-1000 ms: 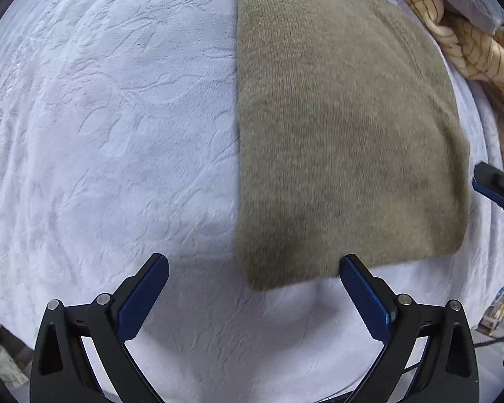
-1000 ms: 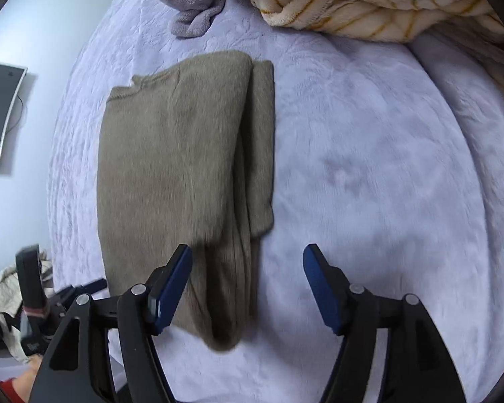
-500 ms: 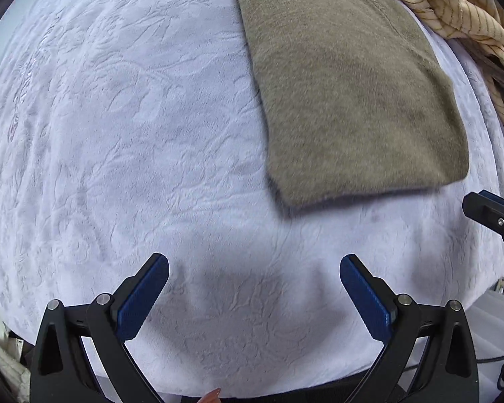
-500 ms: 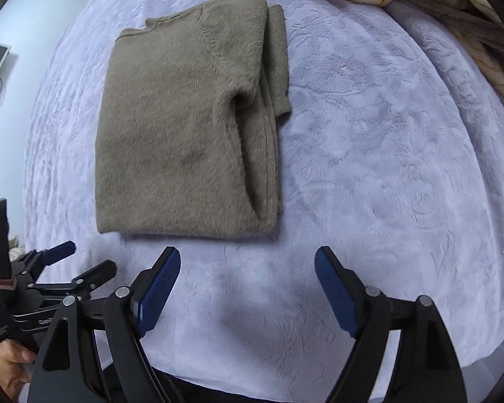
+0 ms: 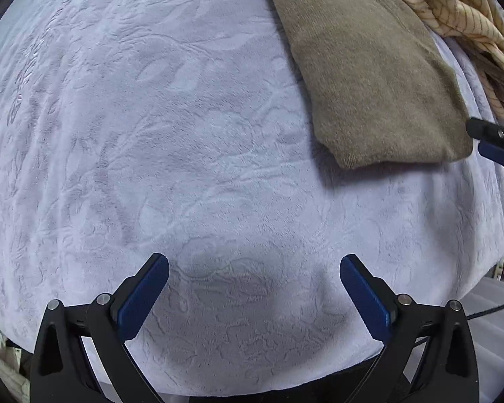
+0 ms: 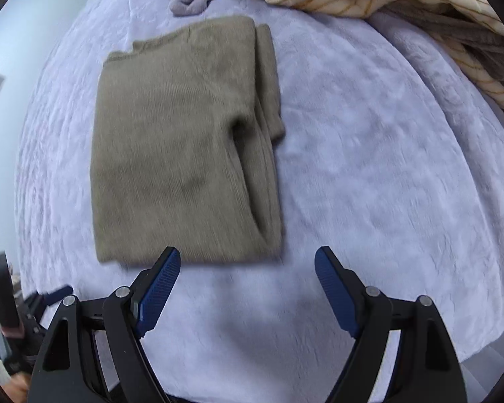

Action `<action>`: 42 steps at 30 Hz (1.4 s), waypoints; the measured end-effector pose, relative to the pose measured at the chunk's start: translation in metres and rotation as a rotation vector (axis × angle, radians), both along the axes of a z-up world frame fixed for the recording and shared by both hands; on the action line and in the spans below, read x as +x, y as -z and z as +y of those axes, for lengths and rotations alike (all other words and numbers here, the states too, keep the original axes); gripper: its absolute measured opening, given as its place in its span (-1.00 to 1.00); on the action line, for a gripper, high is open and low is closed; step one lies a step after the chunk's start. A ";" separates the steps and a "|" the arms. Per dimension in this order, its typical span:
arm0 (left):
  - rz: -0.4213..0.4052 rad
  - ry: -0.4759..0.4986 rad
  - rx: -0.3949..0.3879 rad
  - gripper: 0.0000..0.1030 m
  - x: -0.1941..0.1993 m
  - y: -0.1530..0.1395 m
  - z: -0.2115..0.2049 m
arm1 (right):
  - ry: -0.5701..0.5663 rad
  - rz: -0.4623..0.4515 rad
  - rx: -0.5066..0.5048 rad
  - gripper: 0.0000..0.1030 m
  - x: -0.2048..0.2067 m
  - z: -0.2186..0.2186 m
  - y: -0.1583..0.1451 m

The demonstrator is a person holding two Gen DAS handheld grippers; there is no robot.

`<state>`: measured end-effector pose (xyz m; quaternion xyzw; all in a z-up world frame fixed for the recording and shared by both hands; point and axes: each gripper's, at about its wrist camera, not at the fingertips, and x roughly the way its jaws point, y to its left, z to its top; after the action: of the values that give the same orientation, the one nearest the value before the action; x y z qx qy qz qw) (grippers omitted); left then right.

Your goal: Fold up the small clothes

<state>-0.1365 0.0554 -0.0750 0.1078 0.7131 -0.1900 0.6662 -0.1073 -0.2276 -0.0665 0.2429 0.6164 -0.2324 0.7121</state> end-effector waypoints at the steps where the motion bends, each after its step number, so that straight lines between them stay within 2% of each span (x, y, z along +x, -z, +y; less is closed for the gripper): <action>1: 0.003 -0.014 -0.004 0.98 0.003 0.000 0.002 | 0.002 -0.003 0.001 0.63 0.007 -0.004 0.001; 2: 0.007 -0.031 -0.005 0.98 0.006 0.001 0.003 | 0.006 -0.002 0.002 0.53 0.015 -0.007 0.004; 5: 0.000 -0.067 0.005 0.98 0.017 0.002 0.001 | -0.011 0.036 0.015 -0.86 0.034 -0.017 0.017; 9: 0.009 -0.122 0.013 0.98 0.022 0.002 -0.006 | -0.101 0.155 -0.029 -0.86 0.033 -0.024 0.045; 13: 0.012 -0.145 0.024 0.98 0.024 0.003 -0.011 | -0.064 0.120 0.060 -0.81 0.020 -0.036 0.043; 16: 0.024 -0.172 0.026 0.98 0.025 0.002 -0.017 | -0.090 0.130 0.104 -0.46 0.011 -0.040 0.034; 18: 0.023 -0.176 0.035 0.98 0.024 -0.001 -0.023 | -0.116 0.147 0.100 0.07 0.006 -0.043 0.028; 19: 0.019 -0.173 0.042 0.98 0.023 -0.002 -0.025 | -0.125 0.151 0.097 0.11 0.004 -0.045 0.025; 26: 0.026 -0.168 0.079 0.98 0.034 -0.009 -0.072 | -0.154 0.141 0.110 0.11 0.008 -0.066 0.009; 36: 0.021 -0.153 0.096 0.98 0.082 0.005 -0.098 | -0.167 0.073 0.105 0.11 0.071 -0.087 -0.003; 42: 0.024 -0.150 0.093 0.98 0.098 -0.003 -0.093 | -0.188 0.076 0.100 0.14 0.069 -0.087 -0.004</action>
<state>-0.0388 -0.0380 -0.0724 0.0826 0.7351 -0.1073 0.6643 -0.0383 -0.3144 -0.0621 0.2103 0.6740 -0.1426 0.6936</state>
